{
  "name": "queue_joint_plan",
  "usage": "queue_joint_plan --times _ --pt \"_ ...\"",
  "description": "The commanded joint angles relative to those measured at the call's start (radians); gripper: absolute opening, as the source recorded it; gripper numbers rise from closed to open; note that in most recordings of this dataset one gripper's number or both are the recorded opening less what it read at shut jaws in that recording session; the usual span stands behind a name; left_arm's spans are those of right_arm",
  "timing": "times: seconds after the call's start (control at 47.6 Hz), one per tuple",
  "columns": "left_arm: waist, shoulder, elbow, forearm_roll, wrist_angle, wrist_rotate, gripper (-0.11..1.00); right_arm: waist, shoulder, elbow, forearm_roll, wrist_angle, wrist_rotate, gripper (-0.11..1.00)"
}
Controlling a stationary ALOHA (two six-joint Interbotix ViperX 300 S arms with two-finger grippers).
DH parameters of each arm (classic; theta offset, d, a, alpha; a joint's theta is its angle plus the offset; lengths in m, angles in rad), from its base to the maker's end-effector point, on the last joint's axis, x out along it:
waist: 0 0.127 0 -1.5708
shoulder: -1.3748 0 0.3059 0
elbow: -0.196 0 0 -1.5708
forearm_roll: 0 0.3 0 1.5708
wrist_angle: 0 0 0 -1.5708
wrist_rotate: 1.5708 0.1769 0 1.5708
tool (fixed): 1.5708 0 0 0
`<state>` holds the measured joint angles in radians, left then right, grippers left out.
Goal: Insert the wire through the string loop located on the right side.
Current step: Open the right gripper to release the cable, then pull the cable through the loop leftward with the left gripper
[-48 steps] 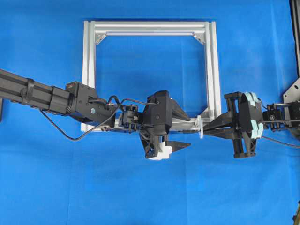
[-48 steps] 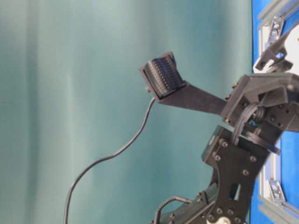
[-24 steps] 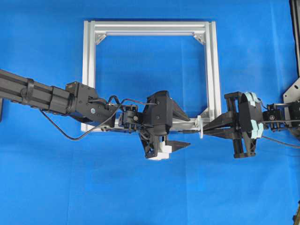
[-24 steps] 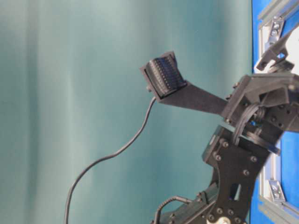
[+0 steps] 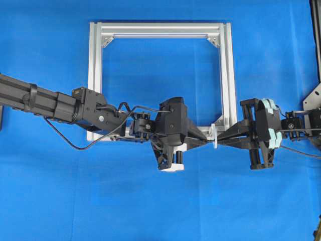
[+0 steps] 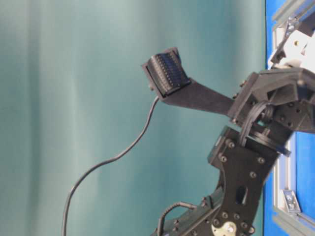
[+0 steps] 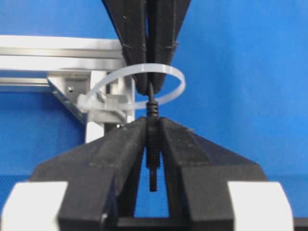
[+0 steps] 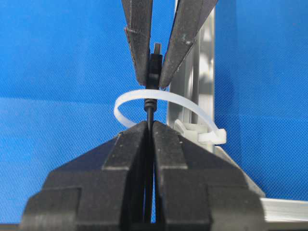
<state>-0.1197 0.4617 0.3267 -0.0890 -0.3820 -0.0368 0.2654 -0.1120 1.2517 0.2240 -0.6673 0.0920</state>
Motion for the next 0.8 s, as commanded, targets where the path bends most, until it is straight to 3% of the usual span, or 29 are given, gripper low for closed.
queue_joint_plan --times 0.0,0.441,0.588,0.776 --pt "-0.005 -0.017 -0.018 0.002 -0.002 0.002 0.08 -0.002 -0.006 -0.014 0.002 -0.009 -0.002 -0.04" --pt "-0.003 -0.017 -0.018 0.002 -0.002 0.002 0.08 0.0 -0.008 -0.014 -0.006 -0.012 0.002 -0.01" --pt "-0.003 -0.018 -0.018 0.002 -0.002 0.002 0.08 0.0 -0.006 -0.017 0.002 -0.008 0.006 0.25" --pt "-0.003 -0.02 -0.017 0.002 -0.002 0.002 0.08 0.0 -0.008 -0.015 0.003 -0.008 0.005 0.81"
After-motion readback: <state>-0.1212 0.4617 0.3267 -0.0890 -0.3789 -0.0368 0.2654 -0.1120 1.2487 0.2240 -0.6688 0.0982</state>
